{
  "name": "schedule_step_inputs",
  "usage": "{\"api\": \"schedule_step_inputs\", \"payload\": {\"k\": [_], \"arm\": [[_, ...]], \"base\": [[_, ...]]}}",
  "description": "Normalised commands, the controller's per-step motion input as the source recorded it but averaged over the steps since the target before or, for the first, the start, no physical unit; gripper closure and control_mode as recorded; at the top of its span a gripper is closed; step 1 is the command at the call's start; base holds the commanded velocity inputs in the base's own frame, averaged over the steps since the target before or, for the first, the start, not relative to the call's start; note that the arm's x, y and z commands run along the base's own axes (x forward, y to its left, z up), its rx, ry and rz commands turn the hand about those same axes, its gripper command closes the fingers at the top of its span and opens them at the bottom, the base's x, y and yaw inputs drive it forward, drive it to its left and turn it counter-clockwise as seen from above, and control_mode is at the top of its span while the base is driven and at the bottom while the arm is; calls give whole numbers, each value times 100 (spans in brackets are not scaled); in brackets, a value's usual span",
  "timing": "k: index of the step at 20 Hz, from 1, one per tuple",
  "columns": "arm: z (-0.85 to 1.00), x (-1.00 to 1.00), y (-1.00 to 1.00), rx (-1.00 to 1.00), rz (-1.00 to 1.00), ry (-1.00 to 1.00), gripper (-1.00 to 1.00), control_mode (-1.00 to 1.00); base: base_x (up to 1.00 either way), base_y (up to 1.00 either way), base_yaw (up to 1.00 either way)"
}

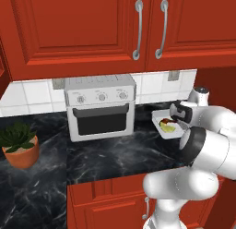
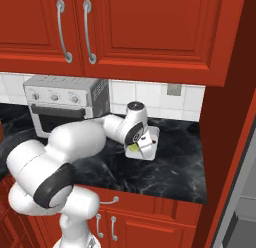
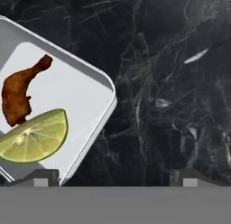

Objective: Place the tupperware on the second highest shelf of the fridge. Make space for the tupperware among the existing items by rearranging them on the shelves if needed. Close the fridge door when finished.

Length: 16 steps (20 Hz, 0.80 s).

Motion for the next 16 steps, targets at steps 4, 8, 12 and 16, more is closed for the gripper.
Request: {"api": "schedule_step_inputs", "payload": {"k": [4, 8, 12, 16], "arm": [[-29, 38, 0, 0, 0, 0, -100, -100], [-44, 26, 0, 0, 0, 0, -100, -100], [-49, 15, 0, 0, 0, 0, -100, -100], [-33, 19, 0, 0, 0, 0, -100, -100]], "base": [[0, 0, 0], [0, 0, 0], [0, 0, 0], [0, 0, 0]]}}
